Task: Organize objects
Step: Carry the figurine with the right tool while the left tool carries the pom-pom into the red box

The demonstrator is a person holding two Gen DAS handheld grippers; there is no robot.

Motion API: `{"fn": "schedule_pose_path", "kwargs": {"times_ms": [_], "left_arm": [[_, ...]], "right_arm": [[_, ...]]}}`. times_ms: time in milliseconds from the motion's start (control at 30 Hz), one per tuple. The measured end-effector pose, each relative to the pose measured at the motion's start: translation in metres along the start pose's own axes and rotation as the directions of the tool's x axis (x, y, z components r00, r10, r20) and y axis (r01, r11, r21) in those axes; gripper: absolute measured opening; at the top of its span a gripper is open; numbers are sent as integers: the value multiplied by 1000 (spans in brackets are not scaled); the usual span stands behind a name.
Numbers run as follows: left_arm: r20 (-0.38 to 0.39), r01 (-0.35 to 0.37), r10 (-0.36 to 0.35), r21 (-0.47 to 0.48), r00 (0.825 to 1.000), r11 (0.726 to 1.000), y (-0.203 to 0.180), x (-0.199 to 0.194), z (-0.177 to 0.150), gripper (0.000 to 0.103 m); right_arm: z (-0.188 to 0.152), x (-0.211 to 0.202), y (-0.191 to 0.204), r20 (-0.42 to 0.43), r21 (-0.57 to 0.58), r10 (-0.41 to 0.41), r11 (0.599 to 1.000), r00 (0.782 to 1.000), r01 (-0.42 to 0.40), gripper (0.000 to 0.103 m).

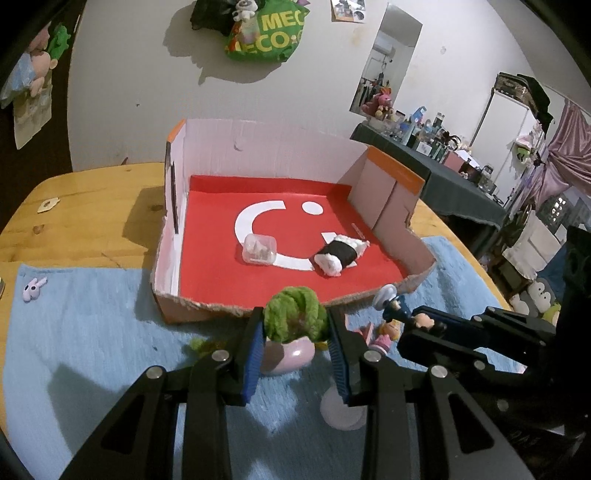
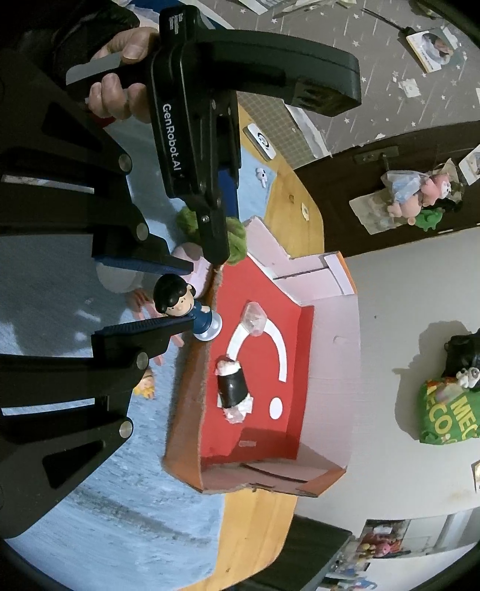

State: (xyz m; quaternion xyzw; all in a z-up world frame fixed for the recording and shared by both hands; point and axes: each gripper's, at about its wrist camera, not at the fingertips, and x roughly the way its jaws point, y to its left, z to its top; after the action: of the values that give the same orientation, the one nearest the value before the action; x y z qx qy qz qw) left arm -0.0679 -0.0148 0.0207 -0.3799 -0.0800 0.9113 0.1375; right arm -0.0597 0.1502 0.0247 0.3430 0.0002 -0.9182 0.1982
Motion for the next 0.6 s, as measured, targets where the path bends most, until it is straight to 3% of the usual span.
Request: {"fn": "schedule_pose_path", "kwargs": {"times_ms": [400,600], "left_arm": [[-9,-7,7,8,1000,1000,7,18,29,34],[-50,-11,12,9,999,1000,10,35,39,34]], "right_arm": [[26,14,-11,-10,-13,-12,1000,1000,12,22],[36,30,-22,-56,4,-5,1000,998,5,22]]}}
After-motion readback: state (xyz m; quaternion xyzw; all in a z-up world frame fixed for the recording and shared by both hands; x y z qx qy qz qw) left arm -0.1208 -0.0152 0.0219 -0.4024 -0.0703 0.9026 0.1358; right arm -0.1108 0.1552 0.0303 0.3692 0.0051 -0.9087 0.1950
